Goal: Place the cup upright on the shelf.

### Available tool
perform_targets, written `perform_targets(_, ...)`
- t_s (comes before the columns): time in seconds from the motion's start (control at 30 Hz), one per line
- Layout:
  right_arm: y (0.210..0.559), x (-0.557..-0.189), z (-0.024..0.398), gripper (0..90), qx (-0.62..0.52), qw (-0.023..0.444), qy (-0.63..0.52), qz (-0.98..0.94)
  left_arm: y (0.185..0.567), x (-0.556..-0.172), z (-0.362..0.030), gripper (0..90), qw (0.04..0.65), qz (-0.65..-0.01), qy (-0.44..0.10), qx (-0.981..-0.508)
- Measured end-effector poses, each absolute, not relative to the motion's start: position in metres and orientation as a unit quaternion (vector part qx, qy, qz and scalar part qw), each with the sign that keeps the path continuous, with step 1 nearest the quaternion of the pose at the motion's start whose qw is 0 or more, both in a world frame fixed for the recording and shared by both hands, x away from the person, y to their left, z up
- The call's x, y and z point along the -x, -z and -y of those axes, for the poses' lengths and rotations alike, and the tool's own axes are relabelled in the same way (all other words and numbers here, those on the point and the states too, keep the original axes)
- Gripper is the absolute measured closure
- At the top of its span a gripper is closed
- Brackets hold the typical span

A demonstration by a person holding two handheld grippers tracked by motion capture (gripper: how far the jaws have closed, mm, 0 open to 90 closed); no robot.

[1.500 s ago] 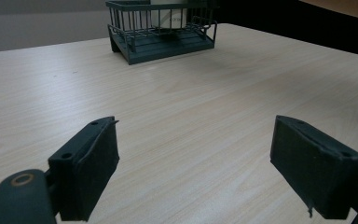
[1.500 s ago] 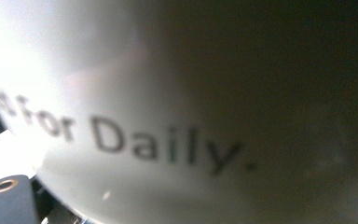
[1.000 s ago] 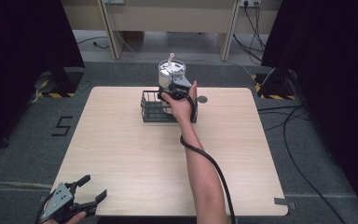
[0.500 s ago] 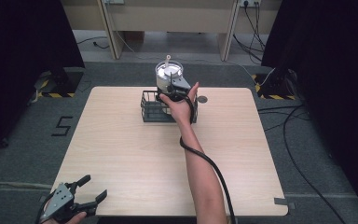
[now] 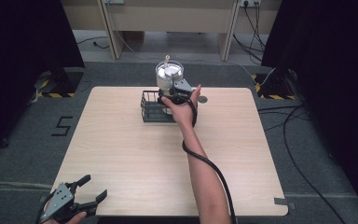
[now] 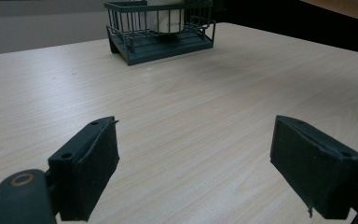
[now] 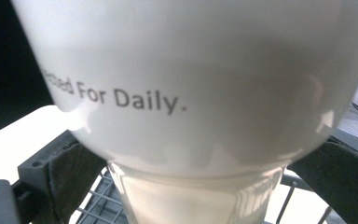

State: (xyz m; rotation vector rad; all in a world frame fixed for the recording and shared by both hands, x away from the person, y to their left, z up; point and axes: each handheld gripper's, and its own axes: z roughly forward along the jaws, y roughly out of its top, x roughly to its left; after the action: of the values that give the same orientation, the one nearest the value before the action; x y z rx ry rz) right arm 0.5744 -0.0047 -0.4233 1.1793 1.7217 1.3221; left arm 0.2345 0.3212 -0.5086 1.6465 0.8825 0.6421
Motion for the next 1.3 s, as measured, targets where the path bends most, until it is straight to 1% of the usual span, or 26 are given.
perform_targets(0.73, 0.414, -0.549, 0.026, 3.9, -0.446, 0.326, -0.512, -0.658, 0.509, -0.235, -0.321, 14.5, 0.547, -0.374, -0.272, -0.698)
perform_targets(0.97, 0.418, -0.539, 0.035, 6.6, -0.453, 0.318, -0.512, -0.657, 0.509, -0.235, -0.320, 14.5, 0.547, -0.374, -0.272, -0.697)
perform_targets(1.3, 0.423, -0.523, 0.048, 7.2, -0.452, 0.315, -0.507, -0.664, 0.509, -0.235, -0.320, 14.6, 0.547, -0.374, -0.272, -0.698)
